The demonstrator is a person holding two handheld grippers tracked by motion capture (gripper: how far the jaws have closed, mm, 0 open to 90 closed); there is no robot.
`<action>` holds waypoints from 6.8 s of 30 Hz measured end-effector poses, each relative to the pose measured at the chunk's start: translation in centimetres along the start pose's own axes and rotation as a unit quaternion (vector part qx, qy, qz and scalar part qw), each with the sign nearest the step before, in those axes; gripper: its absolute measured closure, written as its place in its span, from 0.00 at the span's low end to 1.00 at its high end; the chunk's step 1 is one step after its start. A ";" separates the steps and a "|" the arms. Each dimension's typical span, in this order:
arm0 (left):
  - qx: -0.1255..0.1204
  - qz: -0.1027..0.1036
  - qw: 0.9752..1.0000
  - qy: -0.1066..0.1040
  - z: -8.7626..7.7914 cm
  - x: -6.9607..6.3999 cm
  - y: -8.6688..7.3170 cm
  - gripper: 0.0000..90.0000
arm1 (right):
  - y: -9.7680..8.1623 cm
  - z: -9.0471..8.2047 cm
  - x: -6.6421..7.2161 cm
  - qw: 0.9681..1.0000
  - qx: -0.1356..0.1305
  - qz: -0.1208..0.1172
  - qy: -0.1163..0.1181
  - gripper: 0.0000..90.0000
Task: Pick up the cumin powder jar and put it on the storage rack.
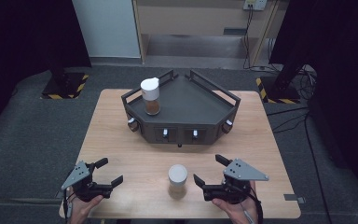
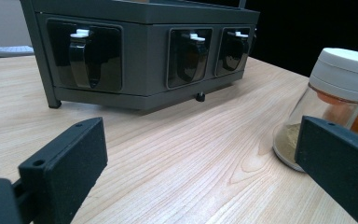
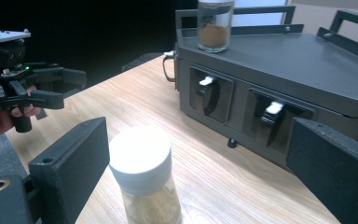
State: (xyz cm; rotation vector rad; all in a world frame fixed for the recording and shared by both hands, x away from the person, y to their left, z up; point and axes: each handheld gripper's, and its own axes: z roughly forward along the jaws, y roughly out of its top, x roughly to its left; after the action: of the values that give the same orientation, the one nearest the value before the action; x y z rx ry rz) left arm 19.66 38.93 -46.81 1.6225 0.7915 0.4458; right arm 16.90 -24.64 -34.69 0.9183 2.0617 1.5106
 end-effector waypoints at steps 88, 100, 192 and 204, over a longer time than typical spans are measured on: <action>0.003 0.007 1.000 -0.008 0.1 0.0 0.1 0.03 | -0.6 8.7 2.9 0.999 0.049 -0.004 0.006 0.37; 0.003 0.006 1.000 -0.006 0.0 0.0 0.1 0.03 | 2.7 8.7 2.1 0.999 0.051 -0.003 0.006 0.37; -0.008 0.001 1.000 -0.005 -0.3 0.3 -0.2 0.03 | 14.8 22.0 -5.8 0.992 0.038 0.025 -0.117 0.37; -0.005 0.004 1.000 -0.005 -0.2 0.3 -0.1 0.03 | 14.0 22.2 -6.1 0.991 0.035 0.037 -0.122 0.37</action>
State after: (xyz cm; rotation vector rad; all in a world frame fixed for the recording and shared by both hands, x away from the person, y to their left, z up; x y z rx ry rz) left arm 19.65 39.29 -46.92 1.6175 0.7746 0.4452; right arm 39.75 -11.55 -28.86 1.1560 1.9328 1.2960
